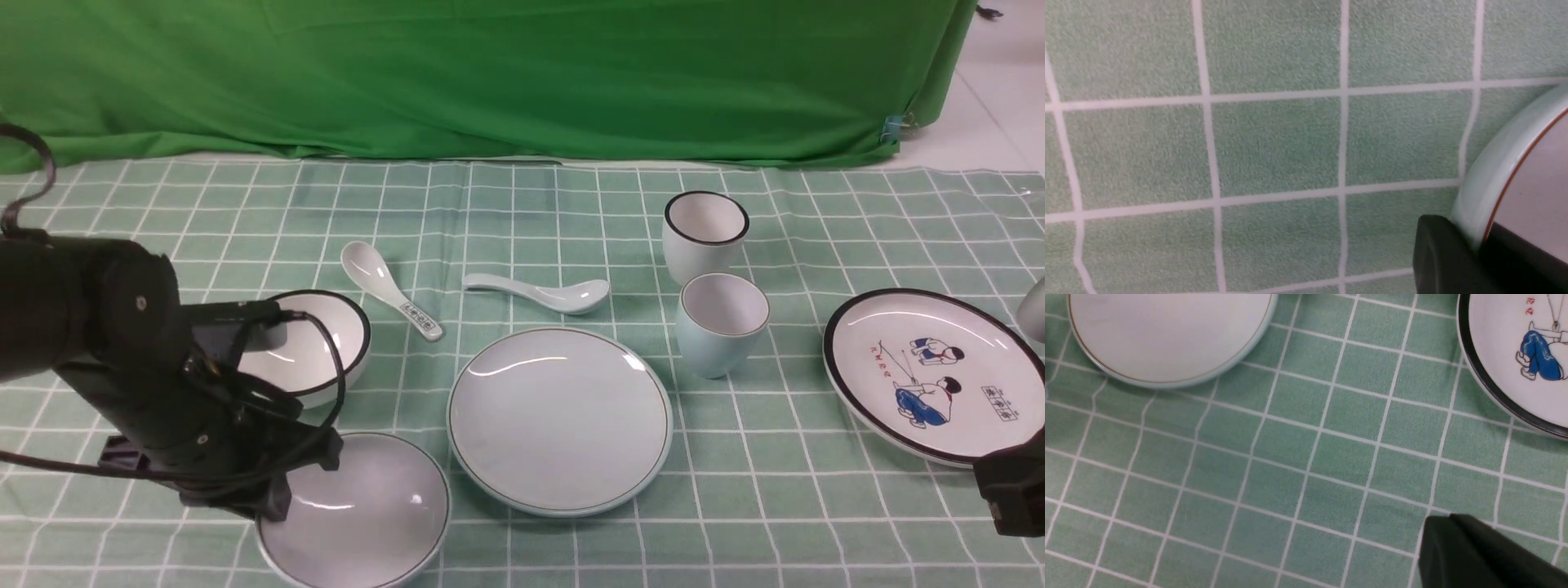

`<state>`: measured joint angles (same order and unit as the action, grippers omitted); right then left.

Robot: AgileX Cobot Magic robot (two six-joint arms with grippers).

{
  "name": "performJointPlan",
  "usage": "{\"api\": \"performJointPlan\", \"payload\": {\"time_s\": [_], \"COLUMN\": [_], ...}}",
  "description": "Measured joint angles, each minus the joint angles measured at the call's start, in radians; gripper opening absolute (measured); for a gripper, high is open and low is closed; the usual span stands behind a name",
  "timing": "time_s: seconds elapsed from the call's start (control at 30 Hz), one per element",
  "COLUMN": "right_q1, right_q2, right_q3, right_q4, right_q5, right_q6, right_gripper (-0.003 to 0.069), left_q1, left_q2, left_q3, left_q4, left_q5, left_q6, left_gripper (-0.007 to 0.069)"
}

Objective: Place the bowls on the plates on the blue tablecloth, put the cups on the bowls, and place the spoons in the cups.
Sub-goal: 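Place the bowl on top of the plate with the left gripper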

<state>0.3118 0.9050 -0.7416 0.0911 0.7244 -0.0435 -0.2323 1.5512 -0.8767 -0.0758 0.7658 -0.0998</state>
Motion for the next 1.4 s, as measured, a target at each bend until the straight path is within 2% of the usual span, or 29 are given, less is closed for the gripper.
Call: {"api": "performJointPlan", "payload": {"time_s": [0.17, 0.23, 0.43, 0.73, 1.07, 1.23, 1.27, 1.3, 1.33, 1.4], "right_q1": [0.000, 0.000, 0.000, 0.000, -0.008, -0.026, -0.030, -0.030, -0.030, -0.030], "right_q2": [0.000, 0.000, 0.000, 0.000, 0.077, 0.206, 0.258, 0.271, 0.320, 0.389], "right_q3": [0.000, 0.000, 0.000, 0.000, -0.037, -0.145, -0.194, -0.200, -0.250, -0.313], "right_q4": [0.000, 0.000, 0.000, 0.000, 0.001, 0.002, 0.003, 0.003, 0.004, 0.004], "right_q5": [0.000, 0.000, 0.000, -0.014, -0.035, -0.024, -0.021, -0.021, -0.020, -0.019], "right_q6": [0.000, 0.000, 0.000, 0.000, 0.002, 0.005, 0.006, 0.006, 0.007, 0.008], "right_gripper": [0.0032, 0.0035, 0.0039, 0.0056, 0.0072, 0.0125, 0.0171, 0.0185, 0.0246, 0.0316], "left_q1": [-0.030, -0.087, -0.185, -0.188, -0.188, -0.188, -0.188, -0.188, -0.188, -0.188], "left_q2": [-0.060, -0.063, 0.086, 0.367, 0.400, 0.408, 0.409, 0.409, 0.410, 0.410], "left_q3": [-0.082, -0.157, -0.350, -0.536, -0.544, -0.544, -0.544, -0.544, -0.544, -0.544], "left_q4": [-0.028, -0.057, -0.094, -0.107, -0.189, -0.192, -0.188, -0.188, -0.184, -0.183], "left_q5": [0.041, 0.031, -0.008, 0.037, 0.048, 0.048, 0.048, 0.048, 0.048, 0.048], "left_q6": [0.028, 0.041, 0.033, 0.022, 0.075, 0.087, 0.090, 0.090, 0.091, 0.093], "left_gripper": [0.0024, 0.0024, 0.0023, 0.0023, 0.0025, 0.0028, 0.0032, 0.0033, 0.0039, 0.0053]}}
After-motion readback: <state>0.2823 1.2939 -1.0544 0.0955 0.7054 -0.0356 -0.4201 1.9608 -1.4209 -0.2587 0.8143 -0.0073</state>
